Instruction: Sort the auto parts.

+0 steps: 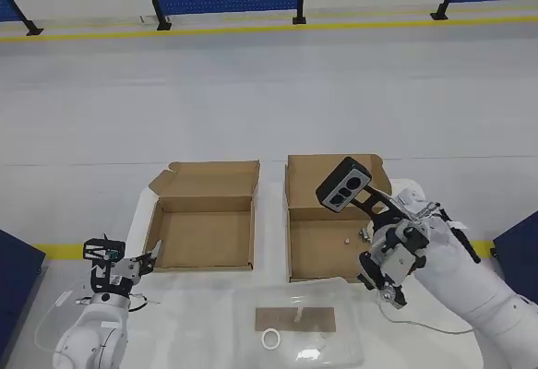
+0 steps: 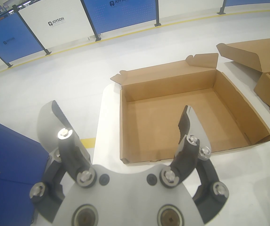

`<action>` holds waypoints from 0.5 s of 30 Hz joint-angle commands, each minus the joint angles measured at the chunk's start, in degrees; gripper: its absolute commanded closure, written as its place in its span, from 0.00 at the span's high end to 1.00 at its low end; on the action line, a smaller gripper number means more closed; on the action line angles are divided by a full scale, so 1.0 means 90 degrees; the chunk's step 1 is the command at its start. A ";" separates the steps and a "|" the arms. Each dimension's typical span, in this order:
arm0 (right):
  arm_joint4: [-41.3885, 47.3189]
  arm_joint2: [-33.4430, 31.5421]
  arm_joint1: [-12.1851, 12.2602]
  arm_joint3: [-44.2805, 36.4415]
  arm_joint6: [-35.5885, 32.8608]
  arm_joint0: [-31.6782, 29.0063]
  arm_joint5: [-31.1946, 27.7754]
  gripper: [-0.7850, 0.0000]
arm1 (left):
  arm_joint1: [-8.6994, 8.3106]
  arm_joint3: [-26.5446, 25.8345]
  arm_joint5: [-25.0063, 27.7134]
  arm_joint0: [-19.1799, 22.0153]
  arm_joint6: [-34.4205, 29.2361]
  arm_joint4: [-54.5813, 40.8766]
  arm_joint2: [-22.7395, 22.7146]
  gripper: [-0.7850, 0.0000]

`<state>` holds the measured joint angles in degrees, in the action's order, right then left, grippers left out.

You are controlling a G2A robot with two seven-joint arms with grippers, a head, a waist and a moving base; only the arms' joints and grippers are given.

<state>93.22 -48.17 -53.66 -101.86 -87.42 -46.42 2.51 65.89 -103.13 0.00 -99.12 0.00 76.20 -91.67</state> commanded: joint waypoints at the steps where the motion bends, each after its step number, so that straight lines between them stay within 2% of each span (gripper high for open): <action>1: 0.0229 0.0033 -0.0063 0.0020 -0.0064 -0.0026 0.0086 0.00 | 0.0000 0.0000 0.0000 0.0000 0.0000 0.0000 0.0000 1.00; 9: 0.0899 0.0181 -0.0364 0.0175 -0.0064 -0.0014 0.0457 0.00 | 0.0000 0.0000 0.0000 0.0000 0.0000 0.0000 0.0000 1.00; 15: 0.0814 0.0179 -0.0490 0.0263 -0.0064 0.0035 0.0425 0.00 | 0.0000 0.0000 0.0000 0.0000 0.0000 0.0000 0.0000 1.00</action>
<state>100.51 -46.54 -58.09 -99.48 -88.00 -46.10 6.31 65.89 -103.13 0.00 -99.12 0.00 76.20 -91.67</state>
